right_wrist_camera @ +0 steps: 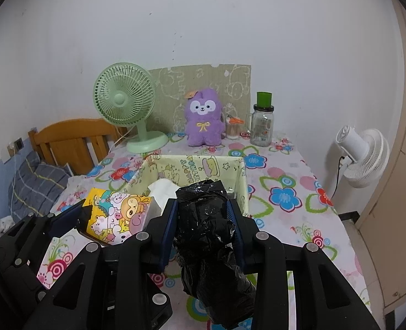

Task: Organize soft objects
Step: 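Lift the tissue pack with the left tool while the right tool carries the black bag over the box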

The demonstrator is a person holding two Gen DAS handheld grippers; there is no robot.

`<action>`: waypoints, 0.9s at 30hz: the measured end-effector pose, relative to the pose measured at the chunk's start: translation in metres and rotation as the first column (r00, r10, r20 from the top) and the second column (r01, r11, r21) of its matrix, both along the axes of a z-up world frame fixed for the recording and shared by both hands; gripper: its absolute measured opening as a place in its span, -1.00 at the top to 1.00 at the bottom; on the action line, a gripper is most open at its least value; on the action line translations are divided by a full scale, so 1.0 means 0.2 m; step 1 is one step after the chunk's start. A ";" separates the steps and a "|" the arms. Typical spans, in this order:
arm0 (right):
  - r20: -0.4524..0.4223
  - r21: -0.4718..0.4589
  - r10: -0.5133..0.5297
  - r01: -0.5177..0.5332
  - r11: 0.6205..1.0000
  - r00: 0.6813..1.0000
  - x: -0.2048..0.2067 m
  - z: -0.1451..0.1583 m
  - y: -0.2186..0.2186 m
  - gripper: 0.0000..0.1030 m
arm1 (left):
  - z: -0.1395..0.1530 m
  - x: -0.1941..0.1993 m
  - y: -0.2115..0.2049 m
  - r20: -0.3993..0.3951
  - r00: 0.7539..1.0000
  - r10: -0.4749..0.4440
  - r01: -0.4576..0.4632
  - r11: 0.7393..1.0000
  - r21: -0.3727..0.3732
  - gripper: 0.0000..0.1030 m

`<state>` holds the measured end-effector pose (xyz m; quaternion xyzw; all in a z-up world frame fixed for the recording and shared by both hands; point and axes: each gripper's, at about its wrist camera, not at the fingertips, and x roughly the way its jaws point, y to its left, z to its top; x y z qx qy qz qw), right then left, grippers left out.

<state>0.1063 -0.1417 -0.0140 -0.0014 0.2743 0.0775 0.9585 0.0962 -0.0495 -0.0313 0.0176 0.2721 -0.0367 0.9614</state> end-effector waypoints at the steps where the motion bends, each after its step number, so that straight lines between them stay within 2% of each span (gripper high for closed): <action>1: 0.001 0.000 -0.002 0.002 1.000 1.000 0.01 0.00 0.00 0.23 | 0.00 0.01 0.00 0.001 1.000 -0.001 0.001 1.000 0.000 -0.48; 27: -0.016 0.010 0.009 -0.009 1.000 1.000 0.28 -0.01 0.03 0.24 | -0.01 0.26 0.03 -0.020 1.000 0.015 -0.015 1.000 0.008 -0.48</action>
